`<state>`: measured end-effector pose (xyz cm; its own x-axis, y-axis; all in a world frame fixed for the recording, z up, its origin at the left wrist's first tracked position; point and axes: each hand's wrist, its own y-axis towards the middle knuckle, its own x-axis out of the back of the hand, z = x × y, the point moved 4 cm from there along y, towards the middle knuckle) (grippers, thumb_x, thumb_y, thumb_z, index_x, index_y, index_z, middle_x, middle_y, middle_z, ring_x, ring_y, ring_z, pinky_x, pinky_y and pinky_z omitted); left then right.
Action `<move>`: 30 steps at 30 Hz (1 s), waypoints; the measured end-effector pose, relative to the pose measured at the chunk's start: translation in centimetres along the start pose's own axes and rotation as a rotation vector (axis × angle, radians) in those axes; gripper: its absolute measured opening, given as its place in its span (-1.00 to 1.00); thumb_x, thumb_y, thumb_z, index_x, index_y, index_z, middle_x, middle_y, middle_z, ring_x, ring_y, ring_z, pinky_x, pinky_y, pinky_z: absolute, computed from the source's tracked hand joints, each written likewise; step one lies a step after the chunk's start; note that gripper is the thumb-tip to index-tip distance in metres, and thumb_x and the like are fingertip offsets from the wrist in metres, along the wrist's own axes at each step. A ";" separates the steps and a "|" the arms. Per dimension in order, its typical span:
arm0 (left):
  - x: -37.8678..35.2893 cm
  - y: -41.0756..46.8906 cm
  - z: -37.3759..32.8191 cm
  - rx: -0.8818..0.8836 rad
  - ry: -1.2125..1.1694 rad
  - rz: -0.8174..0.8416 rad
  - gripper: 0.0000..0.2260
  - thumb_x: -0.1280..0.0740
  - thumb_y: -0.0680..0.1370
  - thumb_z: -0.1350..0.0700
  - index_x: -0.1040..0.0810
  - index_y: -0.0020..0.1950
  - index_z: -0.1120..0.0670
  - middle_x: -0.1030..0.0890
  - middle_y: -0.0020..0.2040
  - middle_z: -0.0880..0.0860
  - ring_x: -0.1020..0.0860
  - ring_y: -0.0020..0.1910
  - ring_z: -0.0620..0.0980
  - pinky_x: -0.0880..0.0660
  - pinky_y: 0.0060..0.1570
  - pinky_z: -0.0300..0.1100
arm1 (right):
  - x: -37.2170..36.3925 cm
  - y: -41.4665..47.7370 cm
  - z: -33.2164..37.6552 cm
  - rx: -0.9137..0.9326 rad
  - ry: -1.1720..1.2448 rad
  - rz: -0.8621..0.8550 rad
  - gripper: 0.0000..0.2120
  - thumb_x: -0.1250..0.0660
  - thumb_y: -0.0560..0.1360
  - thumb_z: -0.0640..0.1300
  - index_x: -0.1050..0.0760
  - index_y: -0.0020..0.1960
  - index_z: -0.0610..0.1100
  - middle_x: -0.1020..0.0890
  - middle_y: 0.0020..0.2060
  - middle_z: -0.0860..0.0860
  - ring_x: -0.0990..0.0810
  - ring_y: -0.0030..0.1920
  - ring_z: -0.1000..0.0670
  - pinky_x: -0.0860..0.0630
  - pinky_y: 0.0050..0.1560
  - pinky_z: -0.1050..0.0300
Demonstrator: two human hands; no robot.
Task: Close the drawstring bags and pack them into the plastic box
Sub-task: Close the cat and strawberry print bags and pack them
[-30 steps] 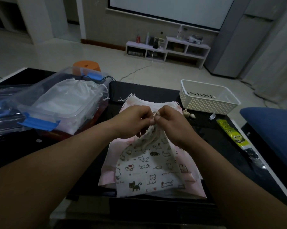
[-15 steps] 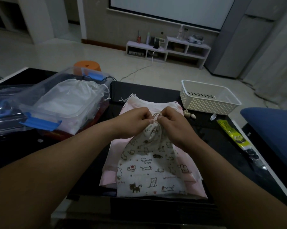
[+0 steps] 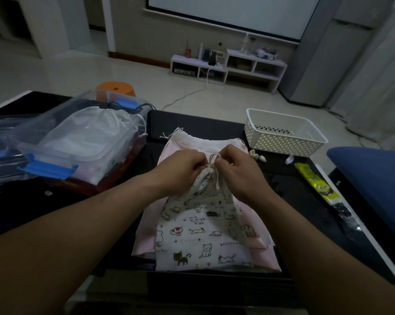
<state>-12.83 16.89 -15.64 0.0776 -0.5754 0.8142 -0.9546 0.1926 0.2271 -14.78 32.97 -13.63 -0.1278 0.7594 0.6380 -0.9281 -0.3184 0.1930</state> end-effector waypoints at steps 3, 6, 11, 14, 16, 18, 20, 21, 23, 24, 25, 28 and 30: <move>0.2 -0.3 0.9 -0.014 0.078 -0.056 -0.85 -0.29 0.65 0.13 -0.56 -0.10 -0.01 -0.58 -0.17 -0.11 -0.51 -0.19 -0.15 -0.45 -0.22 -0.14 | 0.4 -0.1 -0.1 -0.018 0.014 -0.014 -0.83 -0.31 0.65 -0.08 -0.53 -0.09 -0.09 -0.57 -0.24 0.04 -0.49 -0.25 0.08 -0.44 -0.19 0.09; 0.1 -0.6 1.4 -0.002 0.167 -0.061 -0.88 -0.32 0.61 0.17 -0.56 -0.10 -0.01 -0.57 -0.16 -0.09 -0.54 -0.19 -0.08 -0.49 -0.23 -0.10 | 0.3 -0.3 -0.3 -0.059 0.027 0.001 -0.82 -0.32 0.65 -0.09 -0.54 -0.08 -0.15 -0.60 -0.19 -0.04 -0.51 -0.20 0.02 -0.50 -0.13 -0.01; -0.7 -0.9 2.0 0.019 0.263 -0.031 -0.89 -0.37 0.53 0.16 -0.55 -0.07 -0.06 -0.60 -0.14 -0.07 -0.57 -0.18 -0.02 -0.58 -0.18 0.01 | 0.0 -0.3 -1.4 -0.173 0.063 0.011 -0.86 -0.32 0.63 -0.15 -0.54 -0.09 -0.16 -0.57 -0.21 -0.03 -0.49 -0.19 -0.01 -0.44 -0.19 0.03; -1.5 -0.9 2.9 0.060 0.262 -0.011 -0.93 -0.35 0.54 0.13 -0.55 -0.10 -0.04 -0.60 -0.19 -0.07 -0.55 -0.21 -0.02 -0.57 -0.18 0.04 | -0.4 -0.4 -2.0 -0.218 0.082 -0.002 -0.85 -0.33 0.62 -0.14 -0.55 -0.08 -0.19 -0.59 -0.21 -0.04 -0.50 -0.20 -0.01 -0.44 -0.21 0.06; -1.3 -0.9 3.0 0.135 0.144 -0.041 -0.88 -0.28 0.63 0.07 -0.58 -0.06 -0.05 -0.63 -0.17 -0.07 -0.58 -0.16 -0.02 -0.57 -0.13 0.01 | -0.5 -0.5 -2.1 -0.211 0.064 0.003 -0.85 -0.32 0.64 -0.13 -0.54 -0.06 -0.19 -0.58 -0.21 -0.04 -0.49 -0.21 0.00 -0.42 -0.23 0.08; -0.5 -0.9 2.7 0.273 -0.137 -0.069 -0.80 -0.21 0.71 -0.05 -0.60 0.07 -0.03 -0.67 -0.09 -0.05 -0.63 -0.09 -0.03 -0.58 -0.04 -0.03 | -0.2 -0.4 -2.1 -0.193 0.043 -0.012 -0.84 -0.30 0.65 -0.11 -0.53 -0.06 -0.16 -0.58 -0.20 -0.02 -0.49 -0.20 0.01 -0.43 -0.21 0.06; 0.1 -1.2 2.0 0.396 -0.436 -0.024 -0.63 -0.14 0.70 -0.24 -0.59 0.11 0.00 -0.70 -0.06 0.00 -0.66 -0.06 -0.02 -0.60 0.01 -0.03 | 0.1 -0.2 -2.0 -0.174 0.046 -0.019 -0.83 -0.30 0.66 -0.08 -0.53 -0.07 -0.12 -0.58 -0.20 -0.02 -0.51 -0.19 0.00 -0.45 -0.19 0.04; 0.3 -1.4 1.4 0.416 -0.491 0.034 -0.55 -0.13 0.67 -0.30 -0.62 0.09 0.01 -0.70 -0.05 0.01 -0.67 -0.06 -0.01 -0.60 0.01 -0.04 | 0.1 -0.1 -1.9 -0.164 0.053 -0.019 -0.82 -0.30 0.66 -0.06 -0.54 -0.07 -0.11 -0.59 -0.19 -0.02 -0.53 -0.18 -0.01 -0.47 -0.17 0.01; 0.2 -1.9 0.9 0.405 -0.523 0.128 -0.56 -0.24 0.64 -0.29 -0.68 0.03 0.05 -0.71 -0.07 -0.02 -0.66 -0.10 -0.06 -0.60 -0.12 -0.17 | 0.2 -0.1 -1.6 -0.135 0.074 -0.029 -0.82 -0.30 0.66 -0.03 -0.56 -0.05 -0.09 -0.62 -0.17 -0.03 -0.58 -0.15 -0.04 -0.53 -0.11 -0.05; 0.0 -2.1 0.8 0.392 -0.538 0.148 -0.63 -0.31 0.64 -0.21 -0.69 0.00 0.07 -0.69 -0.10 -0.04 -0.64 -0.16 -0.11 -0.56 -0.21 -0.25 | 0.3 -0.1 -1.4 -0.120 0.089 -0.032 -0.82 -0.31 0.67 -0.01 -0.57 -0.04 -0.08 -0.63 -0.15 -0.03 -0.60 -0.12 -0.05 -0.55 -0.08 -0.06; -0.2 -2.2 0.9 0.387 -0.566 0.141 -0.68 -0.34 0.65 -0.14 -0.68 -0.02 0.10 -0.67 -0.13 -0.03 -0.60 -0.19 -0.12 -0.52 -0.25 -0.29 | 0.4 -0.1 -1.2 -0.117 0.115 -0.024 -0.81 -0.31 0.66 0.02 -0.58 -0.01 -0.07 -0.65 -0.12 -0.02 -0.62 -0.09 -0.04 -0.57 -0.04 -0.06; -0.1 -2.4 1.6 0.417 -0.734 0.068 -0.71 -0.32 0.68 -0.07 -0.59 0.02 0.16 -0.67 -0.06 0.13 -0.58 -0.12 0.01 -0.52 -0.12 -0.12 | 0.4 -0.6 -1.1 -0.198 0.249 0.143 -0.66 -0.38 0.58 0.20 -0.59 0.19 -0.02 -0.69 0.09 0.02 -0.67 0.12 -0.01 -0.61 0.18 -0.05; 0.3 -2.5 1.7 0.432 -0.872 0.027 -0.73 -0.29 0.68 -0.07 -0.57 0.03 0.14 -0.69 0.04 0.21 -0.63 -0.03 0.14 -0.57 0.01 0.06 | 0.1 -1.5 -0.9 -0.281 0.334 0.341 -0.56 -0.40 0.53 0.23 -0.57 0.30 0.00 -0.70 0.18 0.02 -0.69 0.21 -0.01 -0.60 0.26 -0.06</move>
<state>-10.89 14.84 -16.90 -0.0204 -0.9953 0.0950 -0.9896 0.0066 -0.1435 -13.75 34.01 -14.51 -0.4988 0.7933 0.3491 -0.8666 -0.4486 -0.2186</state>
